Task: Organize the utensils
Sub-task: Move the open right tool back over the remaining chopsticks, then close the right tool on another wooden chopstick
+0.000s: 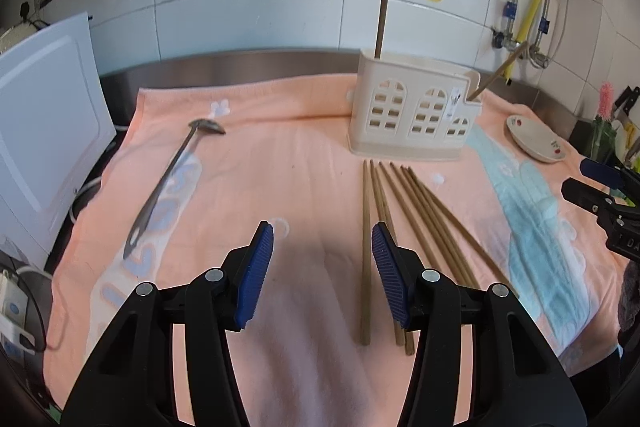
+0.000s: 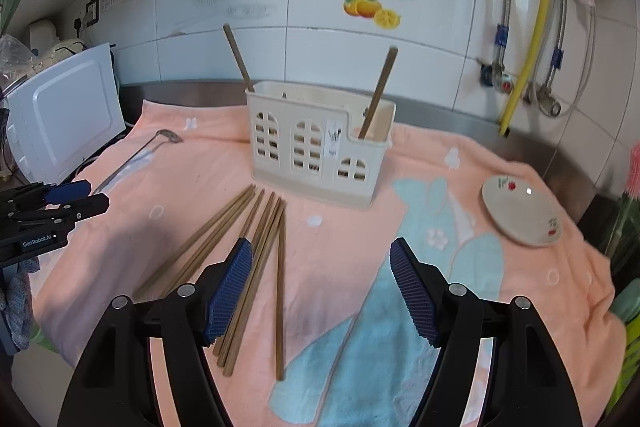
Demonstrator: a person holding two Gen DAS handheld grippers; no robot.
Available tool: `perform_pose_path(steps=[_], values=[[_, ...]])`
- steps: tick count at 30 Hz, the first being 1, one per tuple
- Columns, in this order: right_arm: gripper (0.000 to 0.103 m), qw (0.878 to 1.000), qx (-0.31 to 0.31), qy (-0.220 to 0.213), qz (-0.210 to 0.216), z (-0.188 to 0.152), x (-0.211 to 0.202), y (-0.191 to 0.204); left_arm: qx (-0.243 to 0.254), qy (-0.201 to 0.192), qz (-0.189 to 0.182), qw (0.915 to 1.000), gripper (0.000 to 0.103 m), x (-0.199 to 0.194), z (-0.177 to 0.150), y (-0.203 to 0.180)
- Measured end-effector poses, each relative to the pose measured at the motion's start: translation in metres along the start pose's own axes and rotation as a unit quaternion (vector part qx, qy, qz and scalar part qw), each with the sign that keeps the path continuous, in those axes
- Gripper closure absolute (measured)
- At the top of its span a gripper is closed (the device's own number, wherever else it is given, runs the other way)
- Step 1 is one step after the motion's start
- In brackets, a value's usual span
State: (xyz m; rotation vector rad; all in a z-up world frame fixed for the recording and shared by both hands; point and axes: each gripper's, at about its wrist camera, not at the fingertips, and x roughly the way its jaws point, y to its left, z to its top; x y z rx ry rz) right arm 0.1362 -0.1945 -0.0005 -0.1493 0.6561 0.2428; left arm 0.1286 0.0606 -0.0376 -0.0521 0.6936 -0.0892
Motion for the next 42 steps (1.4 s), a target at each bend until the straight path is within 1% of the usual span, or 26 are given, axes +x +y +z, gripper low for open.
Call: perform_pose_path(steps=[3,7,9,11,14,17,22,24,29,33,40,42], values=[[0.035,1.0,0.003,0.008,0.007,-0.013,0.004,0.001,0.0,0.007,0.003,1.0,0.051,0.004,-0.006,0.001],[0.039,1.0,0.005,0.021,0.016,-0.029,0.011,0.003,0.002,0.016,0.003,0.9999,0.051,0.01,-0.012,0.0],[0.043,0.999,0.005,0.031,0.021,-0.036,0.015,0.004,0.002,0.02,0.001,0.9998,0.051,0.013,-0.016,-0.001],[0.045,0.999,0.004,0.042,0.023,-0.044,0.021,0.006,0.002,0.027,-0.001,0.9996,0.051,0.017,-0.019,-0.003],[0.052,0.998,0.009,0.058,0.033,-0.054,0.03,0.007,0.006,0.035,-0.003,0.9994,0.052,0.023,-0.024,-0.006],[0.057,0.996,0.019,0.073,0.048,-0.062,0.039,0.008,0.012,0.044,-0.008,0.9989,0.056,0.03,-0.028,-0.011],[0.062,0.994,0.019,0.087,0.061,-0.068,0.051,0.013,0.019,0.058,-0.015,0.998,0.066,0.041,-0.034,-0.016],[0.064,0.994,0.017,0.091,0.063,-0.069,0.054,0.015,0.02,0.064,-0.021,0.9975,0.072,0.045,-0.035,-0.018],[0.07,0.992,0.022,0.099,0.071,-0.074,0.064,0.016,0.032,0.081,-0.036,0.9955,0.081,0.062,-0.037,-0.027],[0.074,0.992,0.024,0.104,0.073,-0.075,0.069,0.016,0.035,0.093,-0.04,0.9942,0.082,0.075,-0.039,-0.032],[0.077,0.991,0.026,0.109,0.077,-0.076,0.074,0.014,0.032,0.106,-0.041,0.993,0.084,0.089,-0.039,-0.034],[0.078,0.991,0.025,0.11,0.076,-0.076,0.076,0.015,0.033,0.107,-0.042,0.9928,0.086,0.091,-0.039,-0.035]])
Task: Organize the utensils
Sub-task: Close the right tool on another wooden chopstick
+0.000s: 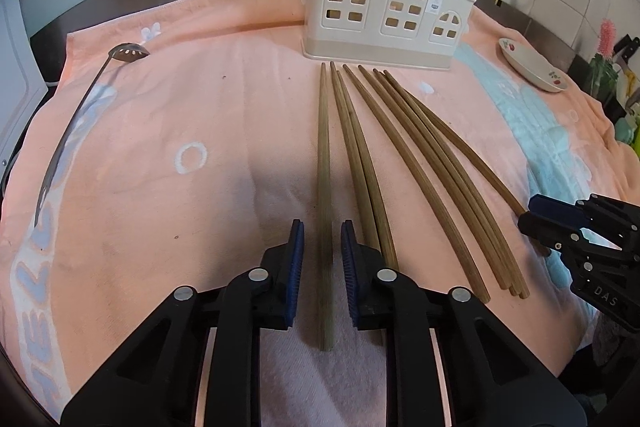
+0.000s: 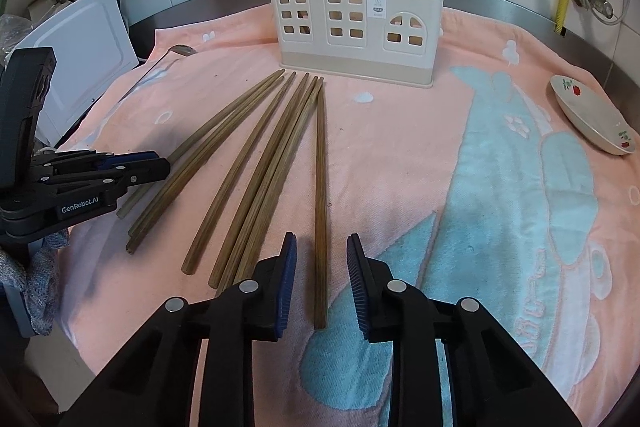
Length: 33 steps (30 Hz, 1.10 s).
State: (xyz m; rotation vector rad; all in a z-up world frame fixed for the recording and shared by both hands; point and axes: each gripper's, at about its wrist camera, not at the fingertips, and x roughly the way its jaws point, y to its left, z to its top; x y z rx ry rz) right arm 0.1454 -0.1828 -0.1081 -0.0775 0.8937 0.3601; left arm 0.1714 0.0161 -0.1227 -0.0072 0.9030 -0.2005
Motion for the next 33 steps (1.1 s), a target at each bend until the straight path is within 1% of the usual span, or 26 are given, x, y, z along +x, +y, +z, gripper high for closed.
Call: perform_pose_path(steps=[9,14,21,26,33], values=[[0.084,1.0,-0.004,0.005,-0.001,0.001,0.006,0.002,0.002,0.001,-0.004,1.0,0.09,0.006,0.002,0.0],[0.086,1.0,-0.006,0.006,-0.003,0.001,0.007,0.002,0.005,0.0,-0.005,1.0,0.09,0.007,0.003,-0.001],[0.091,1.0,0.005,0.006,0.0,0.002,0.008,-0.005,0.008,-0.001,-0.011,0.9999,0.09,0.007,0.003,-0.005],[0.091,1.0,-0.003,0.006,-0.006,0.003,0.008,-0.003,0.012,-0.001,-0.014,0.9998,0.09,0.006,0.002,-0.009],[0.092,0.999,-0.023,0.004,-0.021,0.001,0.01,0.003,0.01,0.002,-0.009,0.9999,0.09,0.01,0.003,-0.008]])
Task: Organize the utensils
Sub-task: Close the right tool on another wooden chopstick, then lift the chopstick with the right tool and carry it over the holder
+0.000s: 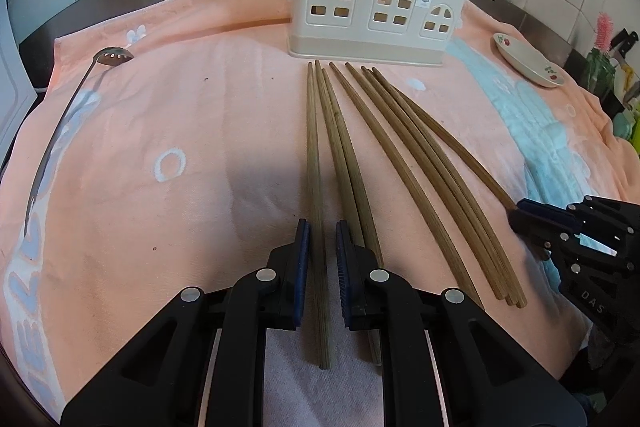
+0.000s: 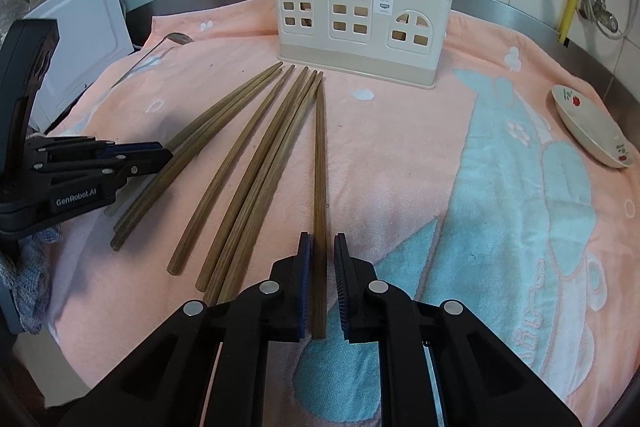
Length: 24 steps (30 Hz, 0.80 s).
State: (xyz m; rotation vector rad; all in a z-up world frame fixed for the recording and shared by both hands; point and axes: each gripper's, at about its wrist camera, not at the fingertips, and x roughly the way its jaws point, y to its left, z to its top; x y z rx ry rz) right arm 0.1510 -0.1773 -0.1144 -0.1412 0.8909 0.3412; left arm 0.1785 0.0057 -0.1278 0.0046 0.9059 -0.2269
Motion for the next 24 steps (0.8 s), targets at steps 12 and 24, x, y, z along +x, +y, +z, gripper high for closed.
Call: perform_pose_path(steps=[12,24], values=[[0.096,1.0,0.005,-0.014,-0.001,0.003,-0.012,-0.002,-0.007,-0.007,0.004,0.9999,0.098,-0.008,0.004,0.006],[0.096,0.998,-0.002,-0.065,-0.007,0.022,-0.054,0.0,0.003,-0.059,0.004,0.9983,0.098,-0.053,0.018,0.001]])
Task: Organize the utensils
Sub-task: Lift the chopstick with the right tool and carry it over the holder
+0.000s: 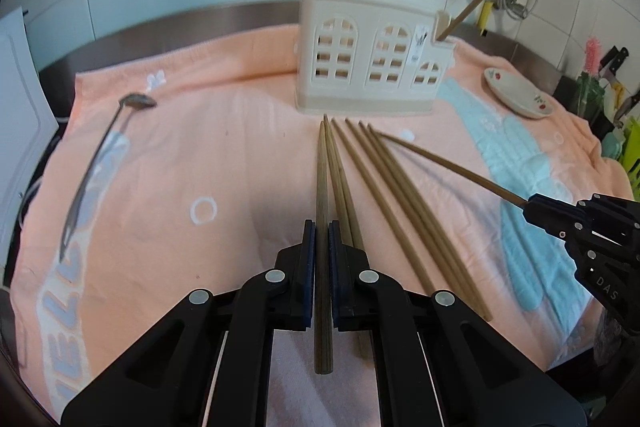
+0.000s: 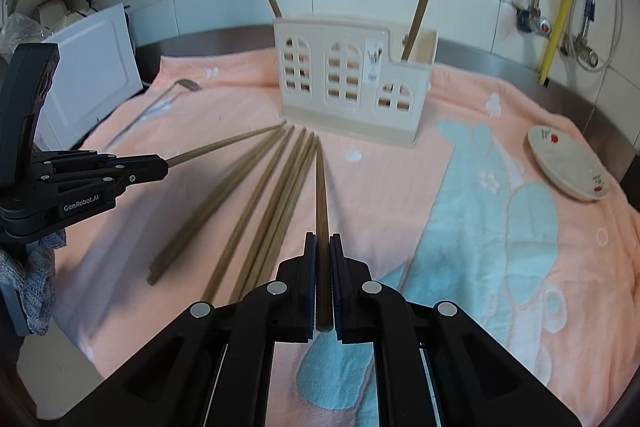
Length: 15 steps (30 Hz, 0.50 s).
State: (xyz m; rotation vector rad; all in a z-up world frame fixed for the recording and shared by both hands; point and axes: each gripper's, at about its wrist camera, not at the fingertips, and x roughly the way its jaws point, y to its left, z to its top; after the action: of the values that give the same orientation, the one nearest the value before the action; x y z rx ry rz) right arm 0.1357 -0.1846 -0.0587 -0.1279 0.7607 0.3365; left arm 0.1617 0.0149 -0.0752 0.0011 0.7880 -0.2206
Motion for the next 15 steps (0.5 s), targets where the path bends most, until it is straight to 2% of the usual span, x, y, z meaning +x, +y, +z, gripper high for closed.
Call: perform_pose_path(steps=[15], values=[[0.096,0.999,0.003,-0.048,0.013,0.037,-0.036,-0.003,0.017,-0.049,-0.009,0.9986,0.098,-0.032,0.029,-0.006]])
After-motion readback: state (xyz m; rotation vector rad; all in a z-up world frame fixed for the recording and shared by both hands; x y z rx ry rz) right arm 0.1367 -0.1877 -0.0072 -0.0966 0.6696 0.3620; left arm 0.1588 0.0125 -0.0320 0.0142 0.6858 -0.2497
